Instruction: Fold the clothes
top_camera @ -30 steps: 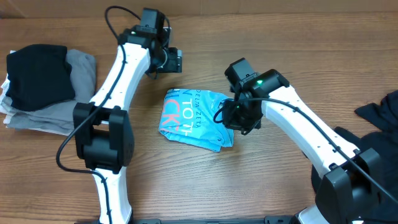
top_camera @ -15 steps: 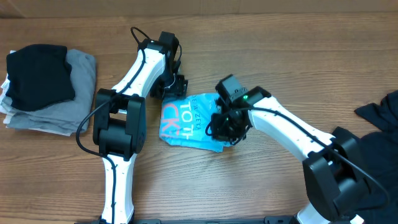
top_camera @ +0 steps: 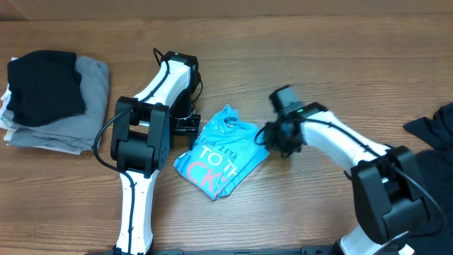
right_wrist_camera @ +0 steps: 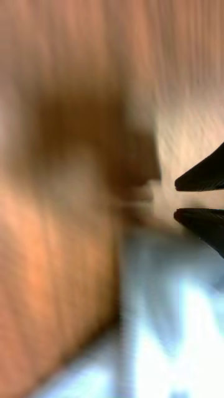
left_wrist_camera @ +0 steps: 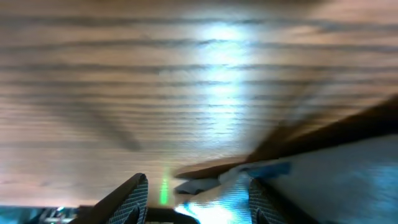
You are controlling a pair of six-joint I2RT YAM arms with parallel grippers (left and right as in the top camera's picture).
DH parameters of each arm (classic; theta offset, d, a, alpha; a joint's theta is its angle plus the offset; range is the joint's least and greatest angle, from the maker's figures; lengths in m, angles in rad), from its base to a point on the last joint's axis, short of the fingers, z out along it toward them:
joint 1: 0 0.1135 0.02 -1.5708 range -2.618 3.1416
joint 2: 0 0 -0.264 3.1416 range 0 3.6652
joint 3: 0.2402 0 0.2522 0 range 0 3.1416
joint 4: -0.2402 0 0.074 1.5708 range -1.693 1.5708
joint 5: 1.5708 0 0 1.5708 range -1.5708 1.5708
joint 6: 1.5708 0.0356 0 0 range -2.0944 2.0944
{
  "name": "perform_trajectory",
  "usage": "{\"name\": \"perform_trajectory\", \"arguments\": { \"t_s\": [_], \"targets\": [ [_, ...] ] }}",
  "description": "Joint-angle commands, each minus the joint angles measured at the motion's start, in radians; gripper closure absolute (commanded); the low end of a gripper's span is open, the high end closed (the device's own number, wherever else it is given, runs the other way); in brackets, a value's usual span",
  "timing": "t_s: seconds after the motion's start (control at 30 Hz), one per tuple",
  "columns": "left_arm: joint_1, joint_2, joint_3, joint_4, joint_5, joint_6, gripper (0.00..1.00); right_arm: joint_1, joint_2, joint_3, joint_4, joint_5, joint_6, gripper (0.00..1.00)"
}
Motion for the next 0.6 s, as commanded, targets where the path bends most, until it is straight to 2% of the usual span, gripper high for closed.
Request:
{"name": "perform_trajectory", "arguments": {
  "t_s": [0.0,0.1,0.2,0.27,0.3,0.37,0.47,0.5,0.57],
  "targets": [
    [-0.001,-0.039,-0.004,0.037,0.109,-0.019,0.47,-0.076,-0.004,0.004,-0.014,0.051,-0.097,0.86],
    [0.007,-0.125,0.002,0.119,0.113,-0.05,0.46,-0.101,-0.004,0.007,-0.068,-0.005,-0.097,0.82],
    [0.014,-0.227,0.002,0.23,0.114,-0.067,0.38,-0.102,-0.004,0.007,-0.095,-0.083,-0.097,0.77],
    [0.013,-0.31,0.002,0.343,0.139,-0.061,0.23,-0.09,-0.004,0.007,-0.095,-0.154,-0.096,0.72],
    [0.01,-0.327,0.002,0.373,0.156,-0.052,0.2,-0.087,-0.004,0.007,-0.095,-0.156,-0.096,0.71],
    [0.004,-0.346,0.002,0.42,0.214,-0.002,0.19,-0.08,-0.004,0.007,-0.094,-0.156,-0.095,0.71],
    [-0.016,-0.338,0.002,0.43,0.276,0.061,0.25,-0.078,-0.004,0.007,-0.092,-0.156,-0.095,0.7],
    [-0.025,-0.332,0.002,0.425,0.282,0.08,0.29,-0.078,-0.004,0.007,-0.092,-0.156,-0.096,0.7],
    [-0.045,-0.312,0.002,0.414,0.281,0.102,0.49,-0.078,-0.004,0.007,-0.093,-0.156,-0.095,0.69]
  ]
}}
